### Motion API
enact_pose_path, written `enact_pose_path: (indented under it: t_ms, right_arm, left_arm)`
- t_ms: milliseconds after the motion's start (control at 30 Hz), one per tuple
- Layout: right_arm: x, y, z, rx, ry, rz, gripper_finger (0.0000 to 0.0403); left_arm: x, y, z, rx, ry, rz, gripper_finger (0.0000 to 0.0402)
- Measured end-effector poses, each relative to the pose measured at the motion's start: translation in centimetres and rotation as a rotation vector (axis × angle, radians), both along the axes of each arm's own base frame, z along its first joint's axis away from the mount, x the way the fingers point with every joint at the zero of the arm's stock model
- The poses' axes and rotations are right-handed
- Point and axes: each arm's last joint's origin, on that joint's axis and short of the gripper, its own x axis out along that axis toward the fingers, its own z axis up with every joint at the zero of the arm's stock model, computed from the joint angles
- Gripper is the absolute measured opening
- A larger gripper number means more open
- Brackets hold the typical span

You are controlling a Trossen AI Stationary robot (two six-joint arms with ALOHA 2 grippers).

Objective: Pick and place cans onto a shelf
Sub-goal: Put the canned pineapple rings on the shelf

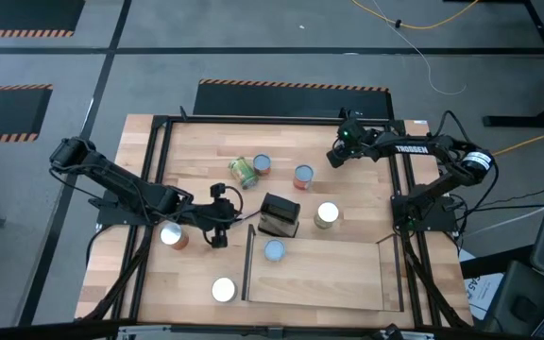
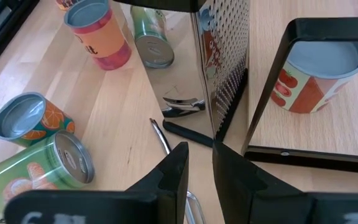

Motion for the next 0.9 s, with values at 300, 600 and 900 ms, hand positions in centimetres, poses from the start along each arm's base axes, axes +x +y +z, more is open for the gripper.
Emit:
enact_pose_path:
  t_ms: [300, 600, 900]
  right_arm:
    - [0.1, 0.0, 0.0, 0.008, -0.011, 0.004, 0.0033]
    - [-0.1, 0.2, 0.4, 0.036, 0.001, 0.016, 0.0011]
    - [0.6, 1.3, 4.7, 0.104, 0.041, 0.136, 0.0007]
  left_arm:
    - [0.0, 0.0, 0.0, -0.001, -0.002, 0.000, 0.0066]
    - [0.0, 0.0, 0.0, -0.003, -0.003, 0.001, 0.0066]
    - [0.1, 0.0, 0.1, -0.007, -0.015, 0.001, 0.0066]
